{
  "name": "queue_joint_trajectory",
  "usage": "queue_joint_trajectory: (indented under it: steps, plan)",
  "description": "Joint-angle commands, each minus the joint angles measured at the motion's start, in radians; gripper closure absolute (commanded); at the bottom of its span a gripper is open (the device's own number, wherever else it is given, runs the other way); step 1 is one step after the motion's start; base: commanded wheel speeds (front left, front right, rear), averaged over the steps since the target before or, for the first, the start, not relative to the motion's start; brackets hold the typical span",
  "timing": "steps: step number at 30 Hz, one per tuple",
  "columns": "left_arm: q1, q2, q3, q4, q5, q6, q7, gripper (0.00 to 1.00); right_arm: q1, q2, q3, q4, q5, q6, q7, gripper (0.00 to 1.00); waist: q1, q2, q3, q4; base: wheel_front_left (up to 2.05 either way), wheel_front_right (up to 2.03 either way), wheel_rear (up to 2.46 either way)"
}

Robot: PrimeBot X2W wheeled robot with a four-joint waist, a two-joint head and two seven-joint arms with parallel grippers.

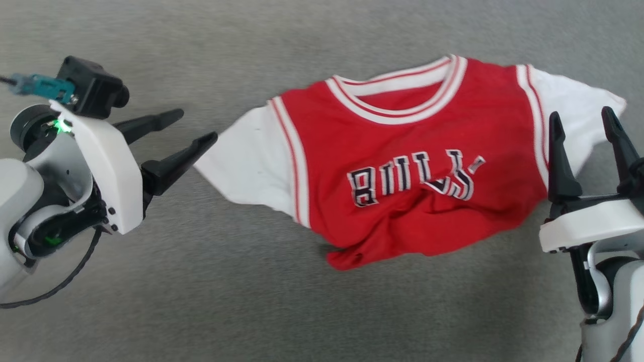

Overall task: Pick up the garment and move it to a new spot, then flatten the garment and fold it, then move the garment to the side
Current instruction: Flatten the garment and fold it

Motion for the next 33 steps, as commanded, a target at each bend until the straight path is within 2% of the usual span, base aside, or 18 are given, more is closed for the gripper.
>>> queue_joint_trajectory:
  steps: [1, 6, 9, 16, 19, 20, 21, 22, 23, 27, 31, 33]
  plan:
    - [-0.05, 0.005, -0.049, 0.018, -0.034, 0.002, 0.039, 0.0, 0.013, 0.015, 0.005, -0.009, -0.006, 0.0, -0.02, 0.0, 0.0, 0.0, 0.058, -0.072, 0.0, 0.0, 0.0]
    - [-0.115, 0.017, -0.138, 0.073, -0.134, 0.002, 0.116, 0.0, 0.019, 0.032, 0.012, 0.001, 0.002, 0.0, -0.043, 0.0, 0.0, 0.0, 0.079, -0.122, 0.0, 0.0, 0.0]
    - [-0.139, 0.028, -0.159, 0.101, -0.134, 0.002, 0.129, 0.0, 0.019, 0.035, 0.01, 0.009, 0.013, 0.0, -0.056, 0.0, 0.0, 0.0, 0.088, -0.139, 0.0, 0.0, 0.0]
    - [-0.117, 0.031, -0.187, 0.084, -0.217, 0.002, 0.193, 0.0, 0.015, 0.035, 0.009, 0.029, 0.025, 0.0, -0.062, 0.0, 0.0, 0.0, 0.093, -0.143, 0.0, 0.0, 0.0]
    - [-0.119, 0.03, -0.191, 0.07, -0.204, 0.002, 0.206, 0.01, -0.012, 0.035, 0.022, 0.027, 0.008, 0.0, -0.044, 0.0, 0.0, 0.0, 0.096, -0.136, 0.0, 0.0, 0.0]
    - [-0.117, 0.029, -0.192, 0.068, -0.197, 0.002, 0.205, 0.09, -0.02, 0.035, 0.031, 0.025, -0.001, 0.0, -0.031, 0.0, 0.0, 0.0, 0.098, -0.134, 0.0, 0.0, 0.0]
    - [-0.12, 0.028, -0.193, 0.067, -0.193, 0.002, 0.201, 0.39, -0.032, 0.033, 0.044, 0.025, -0.005, 0.0, -0.013, 0.0, 0.0, 0.0, 0.102, -0.132, 0.0, 0.0, 0.0]
    - [-0.12, 0.026, -0.193, 0.067, -0.189, 0.002, 0.198, 0.75, -0.048, 0.021, 0.06, 0.031, -0.007, 0.0, 0.013, 0.0, 0.0, 0.0, 0.105, -0.131, 0.0, 0.0, 0.0]
    - [-0.123, 0.022, -0.194, 0.066, -0.184, 0.002, 0.194, 1.0, -0.067, 0.002, 0.077, 0.039, -0.008, 0.0, 0.045, 0.0, 0.0, 0.0, 0.108, -0.129, 0.0, 0.0, 0.0]
    - [-0.141, 0.009, -0.193, 0.062, -0.16, 0.002, 0.171, 1.0, -0.174, -0.086, 0.136, 0.088, 0.032, 0.0, 0.244, 0.0, 0.0, 0.0, 0.127, -0.113, 0.0, 0.0, 0.0]
    - [-0.155, -0.007, -0.194, 0.039, -0.15, 0.002, 0.164, 1.0, -0.314, -0.176, 0.148, 0.133, 0.101, 0.0, 0.464, 0.0, 0.0, 0.0, 0.152, -0.089, 0.0, 0.0, 0.0]
    - [-0.157, -0.02, -0.195, 0.032, -0.143, 0.002, 0.161, 1.0, -0.377, -0.201, 0.141, 0.165, 0.147, 0.0, 0.564, 0.0, 0.0, 0.0, 0.161, -0.074, 0.0, 0.0, 0.0]
